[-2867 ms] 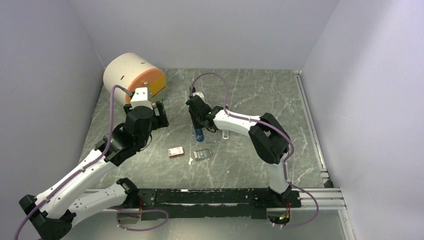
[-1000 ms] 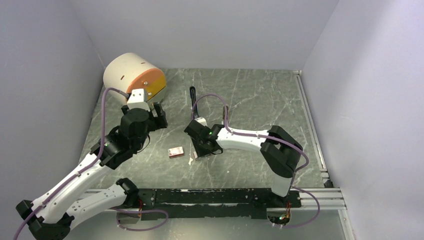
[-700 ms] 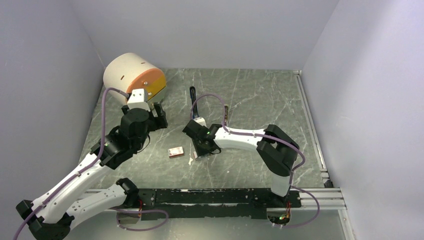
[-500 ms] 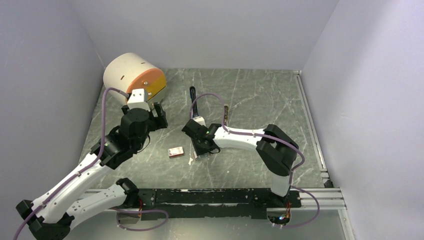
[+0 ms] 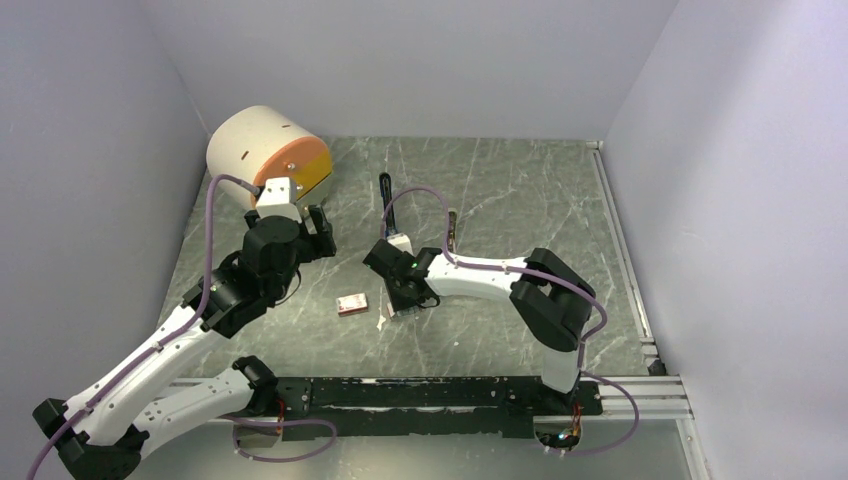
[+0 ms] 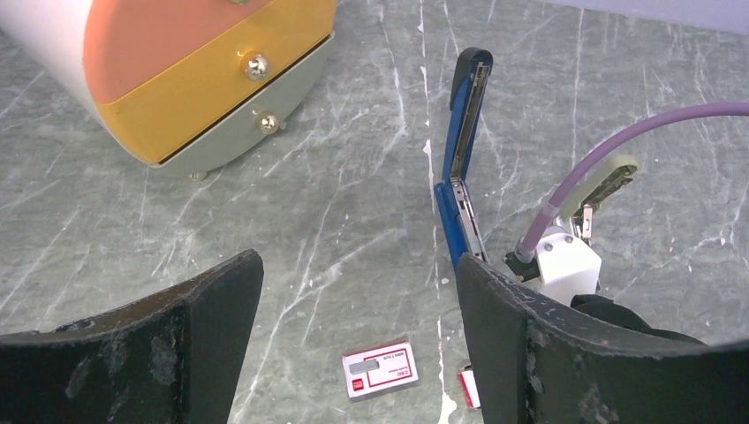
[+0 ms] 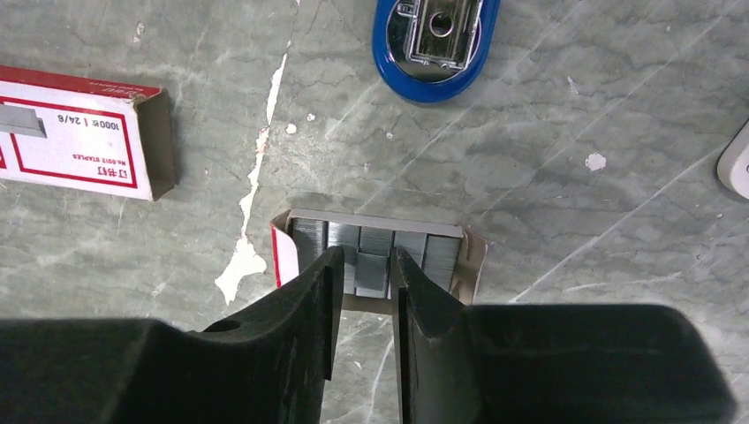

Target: Load the staples into the stapler

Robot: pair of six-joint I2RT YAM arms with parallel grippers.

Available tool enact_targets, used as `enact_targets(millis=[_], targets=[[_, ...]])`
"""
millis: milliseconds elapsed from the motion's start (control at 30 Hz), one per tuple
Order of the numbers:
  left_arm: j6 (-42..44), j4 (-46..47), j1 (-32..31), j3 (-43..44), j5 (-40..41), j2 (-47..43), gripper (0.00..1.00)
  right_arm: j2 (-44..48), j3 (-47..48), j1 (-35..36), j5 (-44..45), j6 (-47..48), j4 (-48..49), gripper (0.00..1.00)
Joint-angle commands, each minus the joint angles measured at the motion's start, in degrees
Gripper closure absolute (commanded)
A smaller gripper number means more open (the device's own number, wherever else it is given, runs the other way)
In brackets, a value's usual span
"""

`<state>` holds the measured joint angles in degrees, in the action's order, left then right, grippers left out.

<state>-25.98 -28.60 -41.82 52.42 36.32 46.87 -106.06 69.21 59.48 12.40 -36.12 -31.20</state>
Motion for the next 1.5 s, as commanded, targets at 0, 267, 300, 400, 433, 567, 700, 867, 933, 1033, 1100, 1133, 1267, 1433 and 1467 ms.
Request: enact_targets(millis=[0,267,300,400,433,567,700,867,933,1033,1100,1133,1267,1433,1467], targets=[[-0.39,0.66,0.28,-0.75,-0.55,-0.07,0.15,-1.31,0.48,0.35,1.93,-1.55,-0.32,0.70],[-0.38,0.56,0.25,-0.74,-0.37,-0.27,0.15,-0.99,1.07,0.35,2.10,-1.25,-1.07,0.81],[-0.35,0.63,0.30,-0.77,-0.44,-0.24,0.15,-0.73,1.22,0.37,2.09,-1.04,-1.20,0.81],[-0.39,0.56,0.30,-0.69,-0.46,-0.12,0.15,0.51,1.81,0.32,2.21,-0.53,-1.40,0.81],[-0.43,0.47,0.30,-0.67,-0.36,-0.14,0.15,1.34,2.00,0.31,2.71,-0.24,-1.48,0.81],[-0.39,0.39,0.26,-0.74,-0.27,-0.36,0.15,4.85,1.86,-0.49,5.08,0.82,-0.90,0.81],[-0.39,0.52,0.30,-0.75,-0.32,-0.32,0.15,7.11,0.97,-3.99,5.76,1.83,-1.46,0.80],[-0.35,0.47,0.30,-0.71,-0.43,-0.25,0.15,8.39,-2.81,-8.87,4.81,2.92,-0.67,0.80],[-0.39,0.60,0.32,-0.74,-0.41,-0.26,0.15,8.79,-4.40,-10.49,4.21,3.40,0.29,0.80],[-0.35,0.74,0.32,-0.75,-0.53,0.02,0.15,8.40,-5.70,-12.03,3.80,4.25,1.52,0.80],[-0.39,0.60,0.29,-0.66,-0.47,0.34,0.15,7.65,-6.20,-12.64,3.61,4.78,2.09,0.80],[-0.39,0.48,0.30,-0.64,-0.46,0.47,0.15,7.22,-6.40,-12.91,3.29,5.09,2.56,0.80],[-0.39,0.42,0.28,-0.66,-0.27,0.50,0.15,5.39,-6.64,-13.38,1.96,6.12,3.68,0.80],[-0.41,0.39,0.30,-0.66,-0.02,0.50,0.15,3.34,-5.85,-13.41,-0.68,8.31,3.25,0.79],[-0.39,0.32,0.26,-0.66,0.05,0.51,0.15,3.08,-5.51,-13.43,-1.02,8.65,2.76,0.79]])
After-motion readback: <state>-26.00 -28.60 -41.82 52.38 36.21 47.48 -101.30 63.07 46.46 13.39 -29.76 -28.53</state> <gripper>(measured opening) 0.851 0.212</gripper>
